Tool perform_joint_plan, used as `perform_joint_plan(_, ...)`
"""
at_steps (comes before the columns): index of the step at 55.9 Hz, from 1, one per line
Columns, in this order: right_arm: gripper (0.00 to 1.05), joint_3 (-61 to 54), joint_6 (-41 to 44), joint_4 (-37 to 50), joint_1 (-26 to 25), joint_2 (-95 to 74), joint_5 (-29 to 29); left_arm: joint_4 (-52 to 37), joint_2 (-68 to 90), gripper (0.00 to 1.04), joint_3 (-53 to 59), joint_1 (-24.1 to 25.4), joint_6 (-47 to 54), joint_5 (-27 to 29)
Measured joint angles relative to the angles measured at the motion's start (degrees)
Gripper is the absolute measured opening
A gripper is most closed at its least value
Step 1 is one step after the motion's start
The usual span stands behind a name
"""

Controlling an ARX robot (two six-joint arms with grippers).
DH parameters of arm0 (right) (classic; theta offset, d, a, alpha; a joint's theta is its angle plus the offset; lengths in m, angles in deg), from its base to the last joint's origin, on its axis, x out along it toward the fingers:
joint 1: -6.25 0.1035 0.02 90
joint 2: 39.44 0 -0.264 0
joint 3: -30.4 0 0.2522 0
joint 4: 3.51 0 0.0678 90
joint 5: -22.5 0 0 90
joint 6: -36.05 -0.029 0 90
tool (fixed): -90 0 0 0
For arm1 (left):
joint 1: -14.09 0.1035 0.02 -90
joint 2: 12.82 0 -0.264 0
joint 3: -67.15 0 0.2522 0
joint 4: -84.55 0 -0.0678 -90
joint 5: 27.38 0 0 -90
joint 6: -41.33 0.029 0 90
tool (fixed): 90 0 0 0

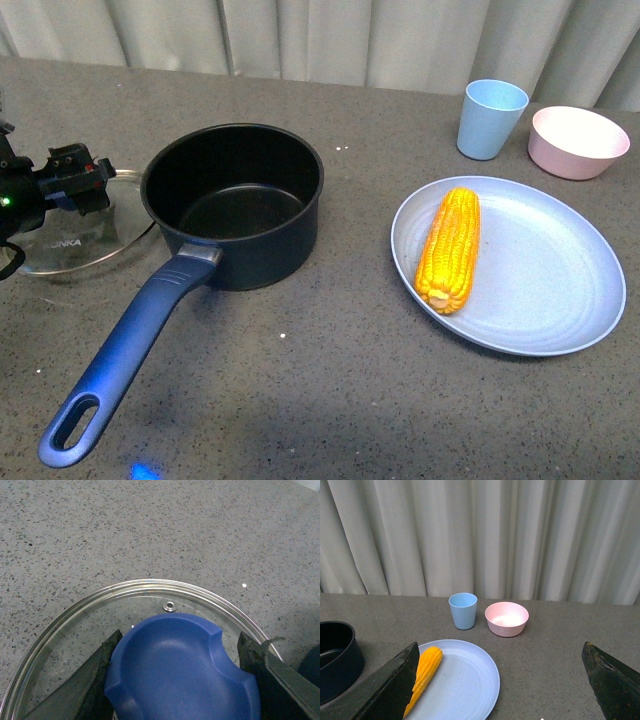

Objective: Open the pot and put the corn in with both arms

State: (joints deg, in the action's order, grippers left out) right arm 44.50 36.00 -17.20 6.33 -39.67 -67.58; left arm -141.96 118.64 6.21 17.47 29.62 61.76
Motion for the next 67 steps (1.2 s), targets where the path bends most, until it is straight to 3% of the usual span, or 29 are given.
perform_joint_plan(19,0.95,0.00,0.00,0.00,0.00,0.00,0.00,0.26,0.66,0.61,-0.66,0.00,0.52,0.70)
perform_joint_plan(30,0.95,0.00,0.00,0.00,0.00,0.00,0.00,0.48,0.00,1.00,-0.35,0.00,0.00,0.85)
perform_joint_plan(55,0.95,0.00,0.00,0.00,0.00,0.00,0.00,-0.20,-17.29,0.98,12.57,-2.91,2.47,7.23)
perform_joint_plan(63,0.95,0.00,0.00,0.00,0.00,0.00,0.00,-11.69,-17.84,0.78,18.60,-3.43,6.60,2.54)
perform_joint_plan(67,0.95,0.00,0.00,0.00,0.00,0.00,0.02,-17.68,-20.11,0.61,22.51,-3.52,7.61,1.64)
